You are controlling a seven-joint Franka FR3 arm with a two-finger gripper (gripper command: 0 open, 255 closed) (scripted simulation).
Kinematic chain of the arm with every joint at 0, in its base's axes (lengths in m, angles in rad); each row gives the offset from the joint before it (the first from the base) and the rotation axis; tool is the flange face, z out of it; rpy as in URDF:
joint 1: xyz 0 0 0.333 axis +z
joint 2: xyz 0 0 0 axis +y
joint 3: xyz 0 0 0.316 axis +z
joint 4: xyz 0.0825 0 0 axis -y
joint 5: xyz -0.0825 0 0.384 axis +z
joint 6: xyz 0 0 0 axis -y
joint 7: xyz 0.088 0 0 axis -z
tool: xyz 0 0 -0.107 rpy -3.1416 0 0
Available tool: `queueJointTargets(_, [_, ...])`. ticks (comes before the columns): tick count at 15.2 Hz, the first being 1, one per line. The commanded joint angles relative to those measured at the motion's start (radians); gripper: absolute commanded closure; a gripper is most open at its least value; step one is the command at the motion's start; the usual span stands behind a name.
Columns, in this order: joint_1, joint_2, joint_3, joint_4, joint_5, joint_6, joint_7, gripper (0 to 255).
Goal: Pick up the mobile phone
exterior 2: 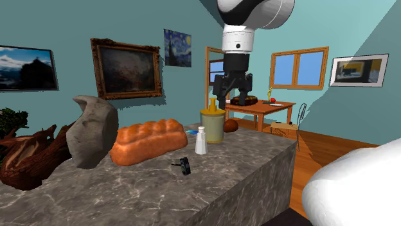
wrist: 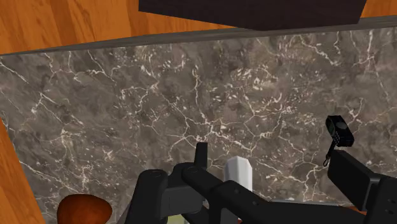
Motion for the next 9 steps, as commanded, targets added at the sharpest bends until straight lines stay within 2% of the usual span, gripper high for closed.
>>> queueJointTargets(1, [0.0, 0.0, 0.0, 0.0, 0.0, 0.0, 0.0, 0])
queueJointTargets(9, [0.047, 0.228, 0.107, 0.006, 0.046, 0.155, 0.088, 0])
